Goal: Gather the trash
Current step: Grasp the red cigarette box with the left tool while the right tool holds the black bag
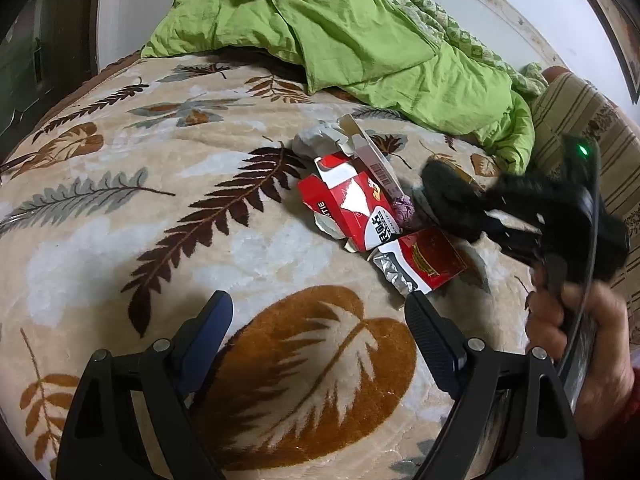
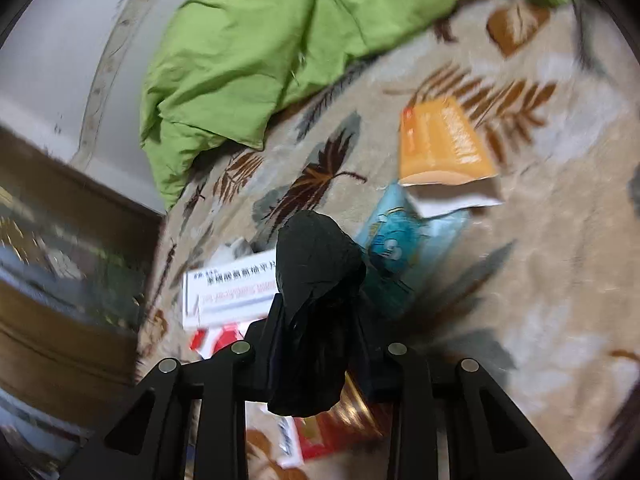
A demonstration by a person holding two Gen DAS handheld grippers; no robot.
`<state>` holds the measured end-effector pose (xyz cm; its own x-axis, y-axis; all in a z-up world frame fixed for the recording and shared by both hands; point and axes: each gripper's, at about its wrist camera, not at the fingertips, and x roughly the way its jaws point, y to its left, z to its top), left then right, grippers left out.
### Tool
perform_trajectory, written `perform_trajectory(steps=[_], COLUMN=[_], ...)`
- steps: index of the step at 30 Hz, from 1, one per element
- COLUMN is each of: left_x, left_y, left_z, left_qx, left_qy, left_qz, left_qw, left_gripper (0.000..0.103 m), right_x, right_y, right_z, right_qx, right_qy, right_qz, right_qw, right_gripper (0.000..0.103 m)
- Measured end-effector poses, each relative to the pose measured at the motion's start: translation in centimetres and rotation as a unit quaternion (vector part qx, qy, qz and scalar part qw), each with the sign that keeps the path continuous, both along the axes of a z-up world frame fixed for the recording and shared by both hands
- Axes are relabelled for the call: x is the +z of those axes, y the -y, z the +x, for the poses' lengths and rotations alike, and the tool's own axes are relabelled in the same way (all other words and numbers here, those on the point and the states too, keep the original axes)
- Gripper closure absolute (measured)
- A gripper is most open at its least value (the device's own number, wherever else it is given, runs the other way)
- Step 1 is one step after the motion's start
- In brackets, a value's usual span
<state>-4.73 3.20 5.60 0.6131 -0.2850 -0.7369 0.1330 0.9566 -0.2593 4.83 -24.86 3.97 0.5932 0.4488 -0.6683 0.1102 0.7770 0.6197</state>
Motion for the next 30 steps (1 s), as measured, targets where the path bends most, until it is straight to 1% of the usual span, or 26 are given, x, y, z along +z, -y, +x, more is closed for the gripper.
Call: perform_trajectory(steps=[1,3,4,6,9,10,12,13,14,15,16,18,19,22,25,26,27,29,30], left_x=[0.0,0.1,0.1,0.3,0.5,0.6,0.5,0.5,0.5,0.6,0.6,0.7,0.6,-0.4,-1.9,-2.4,-2.5,-2.3,-2.2], left_y=[-0.1,-0.2,-0.3,-0.7,-1.4,-1.7,-2.1,-2.2,-2.3,-2.3,-2.2,-2.2,-2.2,-2.1,-1.9,-1.8,-1.5,-0.5,0.2], left_z=[0.0,-0.1,-0.1,-0.2,-0.1,-0.1,-0.1,-0.1,-0.2,-0.2,-0.2,0.0,0.4,1.7,2.7,2.8,2.7,2.0,1.6], left_qx=[0.002,0.003,0.005,0.01,0.02,0.023,0.027,0.028,0.028,0.027,0.026,0.025,0.024,0.022,0.026,0.021,0.014,-0.013,-0.034], left_qy=[0.001,0.003,0.004,0.008,0.01,0.01,0.007,0.006,0.007,0.008,0.009,0.013,0.011,-0.015,-0.05,-0.063,-0.066,-0.06,-0.058], left_qz=[0.0,0.001,0.002,0.0,-0.01,-0.014,-0.019,-0.02,-0.021,-0.02,-0.018,-0.013,-0.016,-0.025,-0.025,-0.033,-0.037,-0.032,-0.036], left_qw=[1.0,1.0,1.0,0.9999,0.9997,0.9996,0.9994,0.9994,0.9994,0.9994,0.9995,0.9995,0.9995,0.9993,0.9981,0.9973,0.997,0.9976,0.9971], left_gripper=[0.016,0.016,0.016,0.016,0.016,0.016,0.016,0.016,0.016,0.016,0.016,0.016,0.016,0.016,0.016,0.016,0.016,0.016,0.016], right_x=[0.0,-0.4,-0.7,-1.0,-1.8,-2.1,-2.0,-1.8,-1.6,-1.3,-0.9,0.1,0.3,0.6,0.7,0.8,1.0,1.5,1.6], right_y=[0.2,0.0,-0.2,-0.4,-2.2,-3.5,-5.0,-5.5,-5.5,-5.3,-4.9,-3.6,-3.1,-0.9,-0.2,-0.1,0.0,-0.2,-0.1], right_z=[-0.4,-1.1,-1.6,-2.5,-4.5,-5.7,-7.6,-8.8,-9.6,-10.3,-11.0,-12.3,-12.7,-13.7,-14.0,-14.3,-14.6,-14.5,-14.7], right_qx=[0.001,0.004,0.01,0.024,0.072,0.1,0.132,0.146,0.147,0.141,0.129,0.1,0.089,0.054,0.037,0.034,0.033,0.03,0.028], right_qy=[0.004,0.001,0.0,-0.005,-0.026,-0.038,-0.04,-0.039,-0.033,-0.027,-0.018,0.008,0.015,0.031,0.035,0.039,0.042,0.05,0.054], right_qz=[-0.012,-0.071,-0.085,-0.077,-0.04,-0.026,-0.008,0.012,0.025,0.027,0.021,-0.006,-0.011,-0.007,0.001,0.002,0.0,-0.003,-0.003], right_qw=[1.0,0.997,0.996,0.997,0.996,0.994,0.99,0.988,0.988,0.989,0.991,0.995,0.996,0.998,0.999,0.999,0.999,0.998,0.998], right_gripper=[0.072,0.073,0.073,0.073,0.074,0.074,0.074,0.074,0.074,0.074,0.074,0.074,0.074,0.074,0.074,0.074,0.074,0.074,0.074])
